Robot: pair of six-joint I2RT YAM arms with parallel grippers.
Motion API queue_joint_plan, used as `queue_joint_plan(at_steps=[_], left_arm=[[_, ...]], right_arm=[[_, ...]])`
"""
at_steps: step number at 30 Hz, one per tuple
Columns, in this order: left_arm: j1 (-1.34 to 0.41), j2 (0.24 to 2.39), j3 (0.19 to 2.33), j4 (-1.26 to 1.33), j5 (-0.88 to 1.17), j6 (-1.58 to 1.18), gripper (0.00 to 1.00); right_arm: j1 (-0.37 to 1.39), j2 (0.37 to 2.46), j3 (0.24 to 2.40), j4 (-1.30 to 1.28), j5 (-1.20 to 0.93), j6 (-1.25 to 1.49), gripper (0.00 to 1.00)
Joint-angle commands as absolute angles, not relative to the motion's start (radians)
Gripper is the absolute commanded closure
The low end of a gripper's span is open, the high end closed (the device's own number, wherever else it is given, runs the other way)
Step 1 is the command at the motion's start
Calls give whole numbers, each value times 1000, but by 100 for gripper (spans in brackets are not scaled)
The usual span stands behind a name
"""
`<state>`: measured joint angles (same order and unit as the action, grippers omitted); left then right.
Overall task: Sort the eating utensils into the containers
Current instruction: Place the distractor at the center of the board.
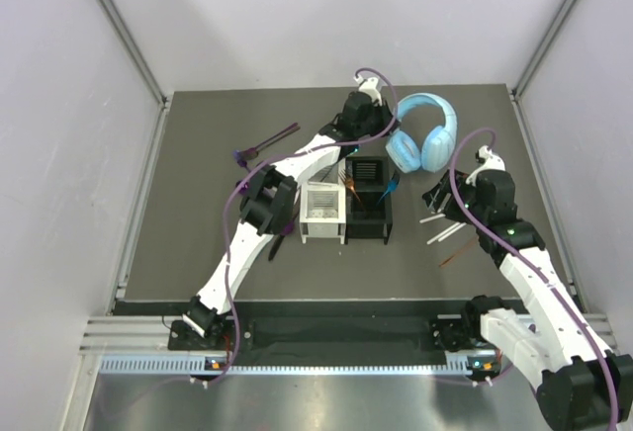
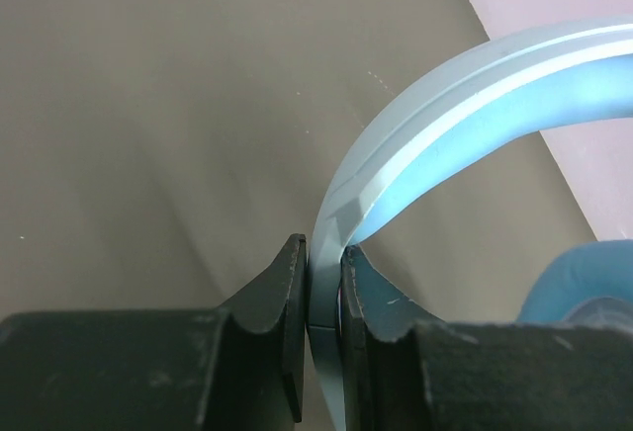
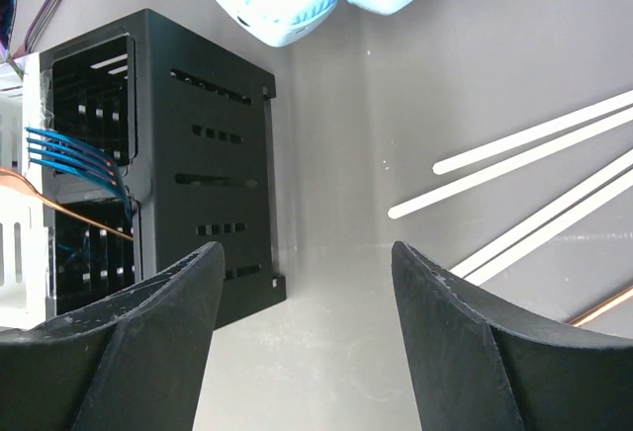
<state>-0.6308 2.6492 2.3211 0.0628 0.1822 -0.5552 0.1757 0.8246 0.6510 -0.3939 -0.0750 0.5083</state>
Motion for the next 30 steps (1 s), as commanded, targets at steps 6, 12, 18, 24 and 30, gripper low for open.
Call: queue_joint_plan(at_steps=[6,12,18,24,30], left_arm=[[-635,2626,2368,153,216,-565,80],[-635,2612,2356,173,230,-565,55],[-623,2571,2275,253,235,-589,51],[-580,2528,2241,299,241,-638,46],[-510,2438,2192,347,229,-663,44]], right_arm=[[178,838,663,-357,-90,499,31],[178,844,643,-345,-95,499,31],[178,854,626,-328,-98,500,31],[178,868,617,-311,-74,495,31],[178,923,614,-247,-57,486,31]])
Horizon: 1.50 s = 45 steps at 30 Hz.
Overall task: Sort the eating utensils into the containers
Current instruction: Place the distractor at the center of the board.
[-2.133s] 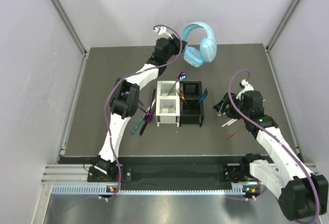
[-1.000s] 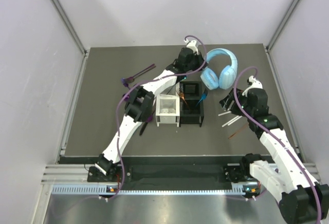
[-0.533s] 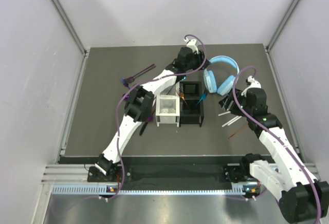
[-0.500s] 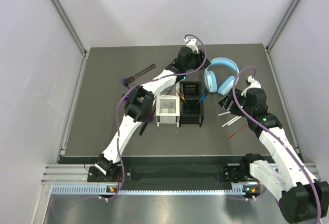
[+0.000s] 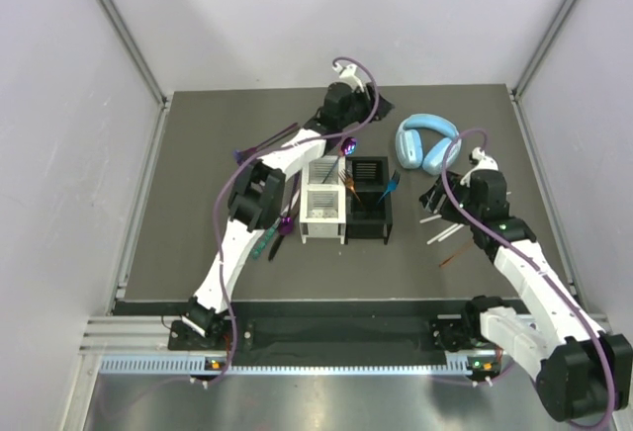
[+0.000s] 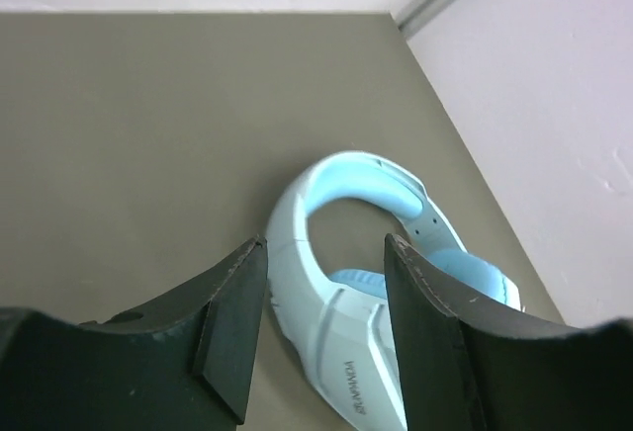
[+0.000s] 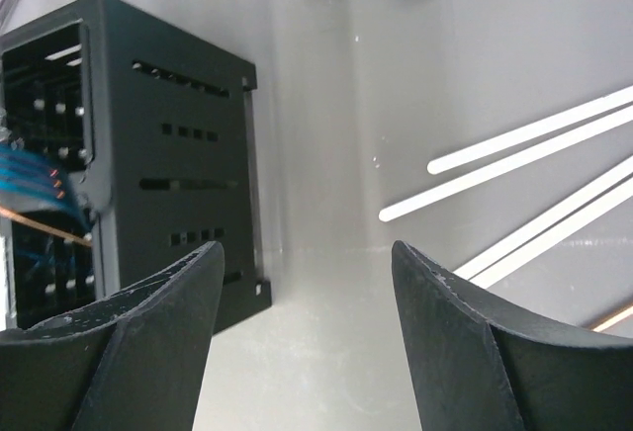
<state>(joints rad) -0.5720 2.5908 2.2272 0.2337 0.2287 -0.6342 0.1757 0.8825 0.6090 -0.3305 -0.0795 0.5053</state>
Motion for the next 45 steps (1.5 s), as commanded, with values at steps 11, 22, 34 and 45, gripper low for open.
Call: queue_joint_plan(at_steps=[11,22,34,45], left_arm=[[-367,2165,1916,419,244,-707,44],[-359,1878,1632,365,196,-604,44],[-356,1602,1332,399,196,-583,46],[-356,1451,1108,428,183,-606,47]], right_arm=[[179,1167,761,-164,-35,491,37],[199,1483,1018,-213,-43,474,52],[245,1652,1117,-204,-22,488,74],[224,1848,1301,-259,17,472,79]])
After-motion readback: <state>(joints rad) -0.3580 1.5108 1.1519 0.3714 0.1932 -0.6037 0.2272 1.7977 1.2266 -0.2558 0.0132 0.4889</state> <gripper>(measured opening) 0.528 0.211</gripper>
